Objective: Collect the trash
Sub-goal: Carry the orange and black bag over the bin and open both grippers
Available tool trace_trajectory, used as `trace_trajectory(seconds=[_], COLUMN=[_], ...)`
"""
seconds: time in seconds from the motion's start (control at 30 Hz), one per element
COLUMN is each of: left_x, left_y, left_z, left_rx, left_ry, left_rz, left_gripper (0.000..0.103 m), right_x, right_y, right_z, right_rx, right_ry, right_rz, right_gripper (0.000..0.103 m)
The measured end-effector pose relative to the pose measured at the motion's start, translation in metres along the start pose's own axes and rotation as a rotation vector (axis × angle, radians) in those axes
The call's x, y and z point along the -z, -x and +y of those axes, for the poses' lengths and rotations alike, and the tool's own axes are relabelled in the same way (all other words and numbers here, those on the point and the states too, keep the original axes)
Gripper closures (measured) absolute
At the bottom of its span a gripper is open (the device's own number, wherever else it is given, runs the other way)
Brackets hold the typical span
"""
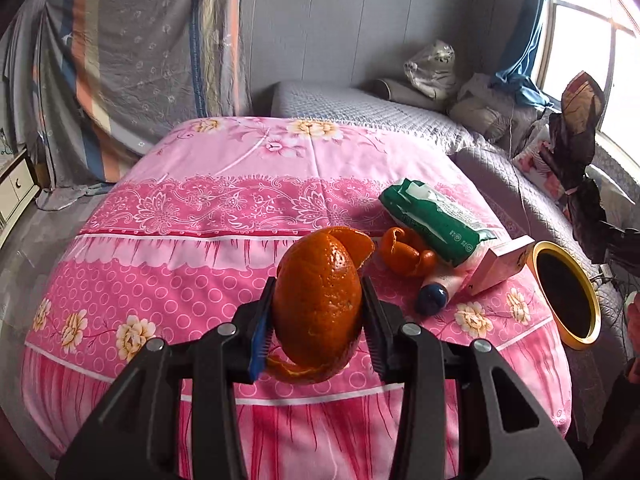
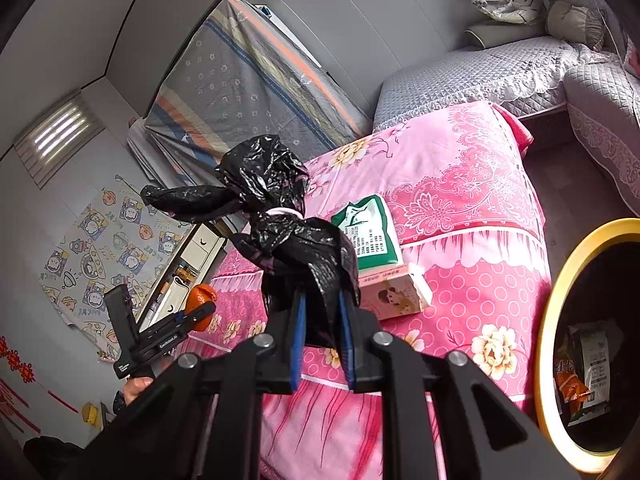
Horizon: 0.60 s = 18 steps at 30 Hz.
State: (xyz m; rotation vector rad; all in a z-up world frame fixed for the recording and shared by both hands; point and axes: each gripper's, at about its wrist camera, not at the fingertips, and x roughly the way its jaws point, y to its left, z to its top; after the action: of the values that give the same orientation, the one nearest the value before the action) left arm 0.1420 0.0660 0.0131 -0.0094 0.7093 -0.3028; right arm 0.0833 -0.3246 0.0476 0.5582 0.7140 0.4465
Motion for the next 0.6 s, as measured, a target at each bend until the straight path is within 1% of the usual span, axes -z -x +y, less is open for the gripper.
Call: trace_trajectory(seconds=[0.1, 0.27, 0.6], left_x=[-0.002, -0.009, -0.036], left_y=[0.010, 0.017, 0.003], left_z=[-0.006, -0.031, -0.098], left_rx=[0.016, 0.056, 0.150], left_ry=[-0.008, -0.060, -0.148], left_rz=[-0.023, -0.054, -0.076], left_gripper=[0.065, 0.065, 0.065], right_x=[0.001, 0.002, 0.004], right_y=[0.004, 0.017, 0.055], right_z=[0.001, -0.004, -0.033], right_rx=[0.010, 0.029, 0.090], right_ry=[-0.003, -0.014, -0.060], right_rz=[-0.010, -0.035, -0.110], right_gripper=[0.089, 0.089, 0.089])
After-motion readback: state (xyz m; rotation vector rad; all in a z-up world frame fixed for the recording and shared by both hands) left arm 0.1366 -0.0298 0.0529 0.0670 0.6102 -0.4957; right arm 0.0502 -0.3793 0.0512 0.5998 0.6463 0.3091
